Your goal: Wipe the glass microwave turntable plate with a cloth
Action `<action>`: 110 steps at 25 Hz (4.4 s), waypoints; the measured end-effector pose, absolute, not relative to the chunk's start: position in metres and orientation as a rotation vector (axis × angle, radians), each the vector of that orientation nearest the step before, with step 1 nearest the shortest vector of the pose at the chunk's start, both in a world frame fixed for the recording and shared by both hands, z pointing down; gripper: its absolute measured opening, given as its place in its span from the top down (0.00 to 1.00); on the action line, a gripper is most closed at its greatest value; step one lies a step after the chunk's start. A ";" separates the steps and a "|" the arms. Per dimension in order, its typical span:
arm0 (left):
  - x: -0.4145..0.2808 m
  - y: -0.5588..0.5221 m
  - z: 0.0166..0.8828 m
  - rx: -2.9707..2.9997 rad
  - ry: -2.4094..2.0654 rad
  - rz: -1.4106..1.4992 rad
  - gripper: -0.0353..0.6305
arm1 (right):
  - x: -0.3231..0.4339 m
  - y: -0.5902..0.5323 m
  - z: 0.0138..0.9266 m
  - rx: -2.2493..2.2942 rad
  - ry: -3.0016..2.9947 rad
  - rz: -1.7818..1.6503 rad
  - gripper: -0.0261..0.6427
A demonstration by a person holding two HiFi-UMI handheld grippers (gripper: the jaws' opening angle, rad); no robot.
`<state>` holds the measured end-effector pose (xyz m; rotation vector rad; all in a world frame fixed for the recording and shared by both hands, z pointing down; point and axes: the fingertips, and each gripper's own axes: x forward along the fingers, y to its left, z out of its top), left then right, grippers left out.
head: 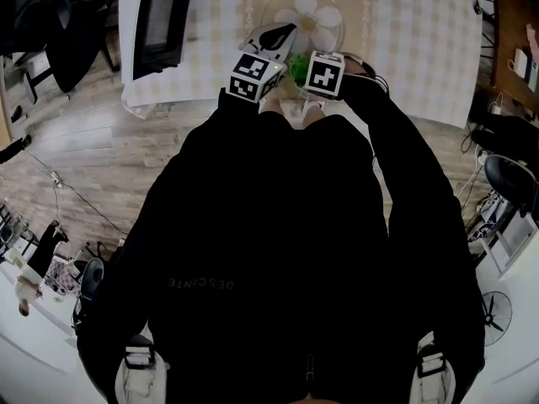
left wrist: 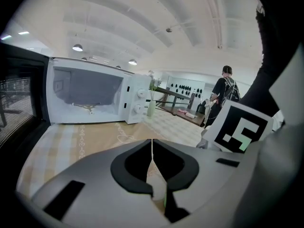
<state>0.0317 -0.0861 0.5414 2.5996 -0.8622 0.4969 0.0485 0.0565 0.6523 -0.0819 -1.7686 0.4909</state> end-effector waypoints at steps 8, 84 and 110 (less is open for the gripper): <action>0.040 -0.098 0.533 2.626 -0.856 0.478 0.91 | 0.075 0.025 0.630 0.040 -1.792 0.470 0.80; 0.067 -0.096 0.560 2.570 -0.803 0.503 0.91 | 0.117 -0.013 0.658 0.188 -1.813 0.348 0.80; 0.035 -0.087 0.513 2.602 -0.829 0.473 0.91 | 0.097 0.005 0.570 0.391 -2.104 0.439 0.79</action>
